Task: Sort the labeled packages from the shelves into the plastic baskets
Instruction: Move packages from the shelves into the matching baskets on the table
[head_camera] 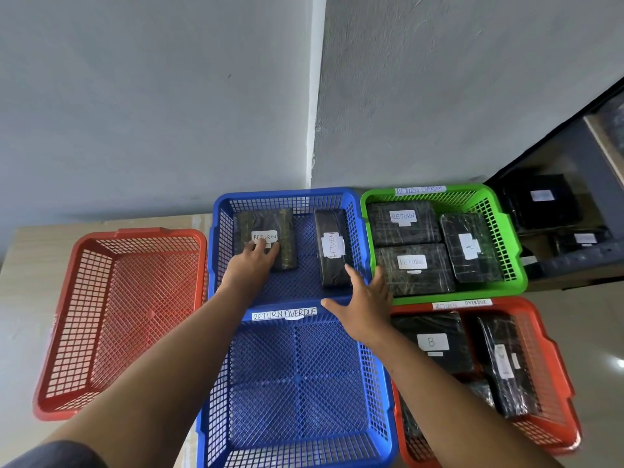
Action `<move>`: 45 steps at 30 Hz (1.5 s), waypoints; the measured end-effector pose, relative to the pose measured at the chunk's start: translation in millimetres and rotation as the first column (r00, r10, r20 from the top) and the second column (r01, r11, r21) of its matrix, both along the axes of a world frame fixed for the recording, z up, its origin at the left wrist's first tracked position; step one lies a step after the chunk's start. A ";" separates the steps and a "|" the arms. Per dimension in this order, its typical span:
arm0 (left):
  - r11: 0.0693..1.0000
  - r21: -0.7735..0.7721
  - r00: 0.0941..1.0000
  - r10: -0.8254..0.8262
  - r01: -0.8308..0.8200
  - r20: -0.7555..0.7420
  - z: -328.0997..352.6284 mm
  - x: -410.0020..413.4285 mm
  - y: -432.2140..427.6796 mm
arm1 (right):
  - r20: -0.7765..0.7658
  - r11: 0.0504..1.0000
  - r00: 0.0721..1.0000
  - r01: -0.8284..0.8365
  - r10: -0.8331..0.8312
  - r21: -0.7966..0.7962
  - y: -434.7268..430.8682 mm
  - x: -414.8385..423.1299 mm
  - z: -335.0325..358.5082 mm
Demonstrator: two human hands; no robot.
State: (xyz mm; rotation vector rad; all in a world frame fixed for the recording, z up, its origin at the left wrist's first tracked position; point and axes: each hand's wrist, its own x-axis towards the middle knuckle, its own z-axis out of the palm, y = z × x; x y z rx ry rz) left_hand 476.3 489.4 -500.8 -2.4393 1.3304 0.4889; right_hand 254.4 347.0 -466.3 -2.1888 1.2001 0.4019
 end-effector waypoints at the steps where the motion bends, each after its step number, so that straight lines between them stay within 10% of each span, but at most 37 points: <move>1: 1.000 -0.004 1.000 0.006 -0.006 0.003 -0.1 -0.8 -0.1 | 0.000 1.000 1.000 -0.002 0.002 0.001 0.0 0.0 0.4; 33: 0.834 -0.347 0.902 0.415 -0.429 -0.118 91.0 -177.8 16.6 | 0.007 0.948 0.956 -0.290 0.293 -0.129 -26.5 -38.7 36.3; 45: 0.880 -0.374 0.948 0.220 -0.294 -0.228 109.9 -278.9 -3.6 | 0.095 0.950 0.982 -0.129 0.162 -0.283 -65.4 -148.9 89.4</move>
